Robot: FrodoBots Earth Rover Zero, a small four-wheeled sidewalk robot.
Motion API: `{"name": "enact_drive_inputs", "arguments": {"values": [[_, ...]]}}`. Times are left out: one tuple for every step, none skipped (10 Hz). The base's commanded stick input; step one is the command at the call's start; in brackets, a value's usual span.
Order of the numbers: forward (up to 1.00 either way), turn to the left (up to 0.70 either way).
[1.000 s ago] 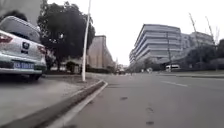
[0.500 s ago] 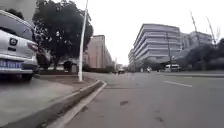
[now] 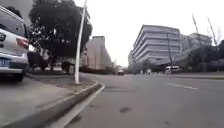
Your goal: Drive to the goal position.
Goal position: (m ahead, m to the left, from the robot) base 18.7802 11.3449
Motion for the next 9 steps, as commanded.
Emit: {"name": "enact_drive_inputs", "arguments": {"values": [[0.70,0.00],[0.70,0.00],[0.70,0.00],[0.70,0.00],[0.70,0.00],[0.70,0.00],[0.70,0.00],[0.70,0.00],[0.70,0.00]]}}
